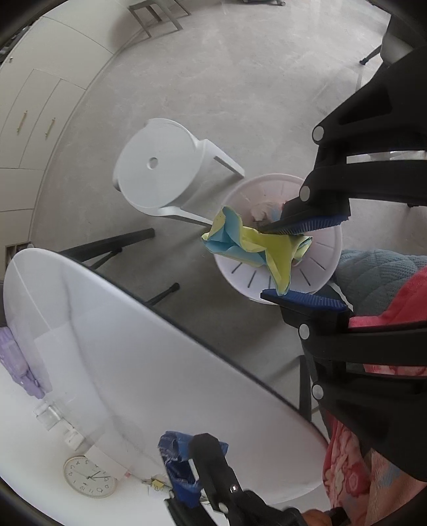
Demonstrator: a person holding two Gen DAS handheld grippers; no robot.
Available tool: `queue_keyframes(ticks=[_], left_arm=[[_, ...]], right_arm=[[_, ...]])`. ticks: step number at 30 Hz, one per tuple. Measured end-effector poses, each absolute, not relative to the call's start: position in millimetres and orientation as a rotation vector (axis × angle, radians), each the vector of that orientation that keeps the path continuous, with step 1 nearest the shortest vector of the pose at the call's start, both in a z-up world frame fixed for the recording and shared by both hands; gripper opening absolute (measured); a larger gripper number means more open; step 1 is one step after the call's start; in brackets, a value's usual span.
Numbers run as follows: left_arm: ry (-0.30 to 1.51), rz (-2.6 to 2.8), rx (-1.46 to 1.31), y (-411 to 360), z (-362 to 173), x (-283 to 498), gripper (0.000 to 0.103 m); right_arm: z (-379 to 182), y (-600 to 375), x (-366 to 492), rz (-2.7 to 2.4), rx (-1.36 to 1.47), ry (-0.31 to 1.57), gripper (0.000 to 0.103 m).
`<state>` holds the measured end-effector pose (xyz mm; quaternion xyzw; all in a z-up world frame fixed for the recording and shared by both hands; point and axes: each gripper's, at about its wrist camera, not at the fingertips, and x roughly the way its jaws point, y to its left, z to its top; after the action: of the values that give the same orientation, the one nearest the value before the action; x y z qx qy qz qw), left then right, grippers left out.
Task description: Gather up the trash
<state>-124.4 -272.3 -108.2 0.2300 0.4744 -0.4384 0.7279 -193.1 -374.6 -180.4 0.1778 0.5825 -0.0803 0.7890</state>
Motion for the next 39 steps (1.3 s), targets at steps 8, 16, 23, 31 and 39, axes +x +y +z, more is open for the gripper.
queue_keyframes(ticks=[8,16,23,31,39], left_arm=[[1.017,-0.981,0.563,-290,-106,-140,0.039],[1.034,-1.039,0.605,-299,-113,-148,0.039],[1.142,-1.153,0.685,-328,-152,-158,0.039],[1.268,-1.120,0.753,-346,-202,-167,0.081],[1.245,-1.083,0.750,-343,-195,-172,0.094]], right_arm=[[-197,-384,-202,-0.205,0.354,1.298,0.065],[-186,-418,-233,-0.314,0.446,1.249,0.080],[-186,-444,-269,-0.431,0.493,1.223,0.080],[-198,-453,-301,-0.501,0.549,1.243,0.080],[-202,-452,-304,-0.506,0.557,1.257,0.080]])
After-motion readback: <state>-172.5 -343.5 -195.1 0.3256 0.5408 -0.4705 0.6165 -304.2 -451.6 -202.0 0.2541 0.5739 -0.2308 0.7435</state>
